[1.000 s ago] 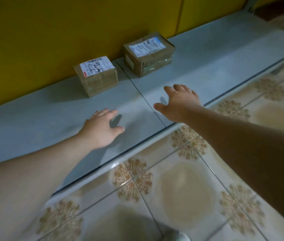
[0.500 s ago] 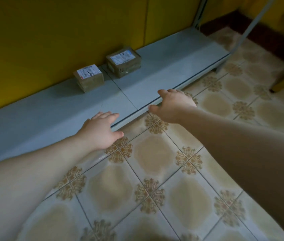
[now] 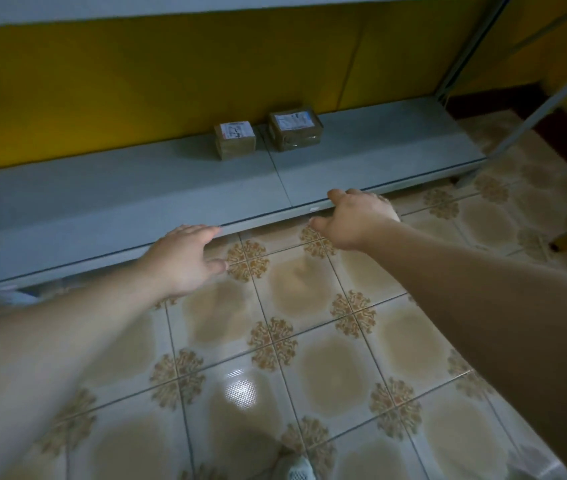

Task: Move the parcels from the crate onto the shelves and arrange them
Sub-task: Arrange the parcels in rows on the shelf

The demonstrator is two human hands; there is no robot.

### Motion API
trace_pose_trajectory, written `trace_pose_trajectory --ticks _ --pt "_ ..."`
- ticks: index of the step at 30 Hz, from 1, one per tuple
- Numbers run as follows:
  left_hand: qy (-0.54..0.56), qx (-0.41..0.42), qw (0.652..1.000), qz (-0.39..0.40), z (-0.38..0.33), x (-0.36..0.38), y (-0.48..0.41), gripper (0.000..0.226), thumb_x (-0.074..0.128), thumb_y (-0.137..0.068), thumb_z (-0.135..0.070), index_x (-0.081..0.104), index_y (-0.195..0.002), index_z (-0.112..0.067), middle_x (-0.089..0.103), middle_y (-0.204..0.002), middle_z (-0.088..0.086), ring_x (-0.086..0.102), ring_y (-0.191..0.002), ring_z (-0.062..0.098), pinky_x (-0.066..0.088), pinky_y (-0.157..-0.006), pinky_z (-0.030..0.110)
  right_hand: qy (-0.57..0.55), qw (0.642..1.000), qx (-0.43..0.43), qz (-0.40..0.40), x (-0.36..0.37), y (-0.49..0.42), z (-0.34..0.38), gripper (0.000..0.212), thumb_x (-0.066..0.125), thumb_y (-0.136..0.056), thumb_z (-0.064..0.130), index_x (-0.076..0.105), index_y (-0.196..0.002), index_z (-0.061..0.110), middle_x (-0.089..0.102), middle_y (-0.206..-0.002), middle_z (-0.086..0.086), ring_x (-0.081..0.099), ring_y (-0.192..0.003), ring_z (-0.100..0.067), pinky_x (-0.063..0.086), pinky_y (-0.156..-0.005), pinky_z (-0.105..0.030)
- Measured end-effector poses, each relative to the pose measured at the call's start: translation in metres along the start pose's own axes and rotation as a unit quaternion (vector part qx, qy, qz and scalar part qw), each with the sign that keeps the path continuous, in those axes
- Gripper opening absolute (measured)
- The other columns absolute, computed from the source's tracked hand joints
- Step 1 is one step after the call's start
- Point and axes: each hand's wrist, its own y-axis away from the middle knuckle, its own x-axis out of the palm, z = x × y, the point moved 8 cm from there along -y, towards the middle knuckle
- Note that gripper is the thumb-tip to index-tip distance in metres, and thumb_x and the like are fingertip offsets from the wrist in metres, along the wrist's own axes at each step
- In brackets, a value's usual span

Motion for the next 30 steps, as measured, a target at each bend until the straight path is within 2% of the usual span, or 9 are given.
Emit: trace_pose_trajectory --ticks 7,11,16,19,21,25,30 --pt "0.015 -0.019 1.0 0.0 0.028 -0.058 0.144 0.066 0.056 -0.093 -0.046 0.032 -0.15 -0.021 0.033 -0.155 0.002 0.027 -0.143 0.021 0.023 -0.114 0.03 0.017 0.998 -0.061 -0.005 -0.061 0.092 0.103 0.068 0.039 -0.097 0.061 0.034 -0.151 0.019 0.044 -0.15 -0.012 0.042 -0.135 -0.033 0.032 -0.11 -0.046" --pt "0.058 -0.079 0.995 -0.036 0.079 -0.106 0.266 0.06 0.054 -0.094 -0.046 0.037 -0.147 -0.024 0.042 -0.149 0.002 0.038 -0.136 0.023 0.031 -0.108 0.031 0.017 0.99 -0.142 -0.008 -0.095 0.182 0.215 0.07 0.039 -0.097 0.062 0.033 -0.152 0.018 0.043 -0.151 -0.013 0.042 -0.135 -0.034 0.032 -0.111 -0.046" --pt "0.093 -0.158 0.981 -0.065 0.169 -0.144 0.419 0.06 0.058 -0.091 -0.049 0.04 -0.145 -0.029 0.035 -0.154 0.001 0.033 -0.141 0.023 0.028 -0.112 0.033 0.049 0.966 -0.252 -0.025 -0.126 0.3 0.364 0.07 0.038 -0.097 0.063 0.032 -0.152 0.02 0.043 -0.15 -0.012 0.042 -0.135 -0.033 0.031 -0.11 -0.046" --pt "0.105 -0.192 0.972 -0.087 0.217 -0.17 0.498 0.059 0.059 -0.09 -0.046 0.043 -0.144 -0.027 0.041 -0.15 0.001 0.04 -0.135 0.022 0.034 -0.109 0.032 0.06 0.951 -0.299 -0.043 -0.154 0.354 0.441 0.072 0.038 -0.097 0.065 0.029 -0.154 0.021 0.039 -0.154 -0.01 0.039 -0.139 -0.033 0.028 -0.114 -0.047" --pt "0.114 -0.214 0.965 -0.099 0.244 -0.186 0.544 0.059 0.059 -0.09 -0.045 0.044 -0.144 -0.026 0.044 -0.149 0.002 0.043 -0.133 0.022 0.037 -0.106 0.032 0.066 0.938 -0.335 -0.061 -0.172 0.384 0.49 0.07 0.039 -0.097 0.065 0.034 -0.151 0.022 0.044 -0.15 -0.01 0.042 -0.135 -0.034 0.031 -0.111 -0.047" --pt "0.13 -0.271 0.945 -0.13 0.292 -0.217 0.609 0.057 0.059 -0.093 -0.04 0.041 -0.145 -0.024 0.045 -0.147 0.004 0.045 -0.13 0.022 0.036 -0.097 0.026 0.093 0.913 -0.39 -0.079 -0.197 0.424 0.571 0.069 0.04 -0.096 0.066 0.038 -0.148 0.021 0.047 -0.147 -0.012 0.046 -0.131 -0.035 0.039 -0.105 -0.046" --pt "0.168 -0.323 0.918 -0.157 0.35 -0.24 0.648 0.06 0.06 -0.09 -0.046 0.042 -0.144 -0.027 0.044 -0.147 0.004 0.049 -0.127 0.022 0.042 -0.101 0.031 0.126 0.884 -0.444 -0.076 -0.205 0.437 0.654 0.069 0.04 -0.095 0.068 0.039 -0.146 0.021 0.051 -0.141 -0.012 0.051 -0.125 -0.035 0.046 -0.1 -0.047"
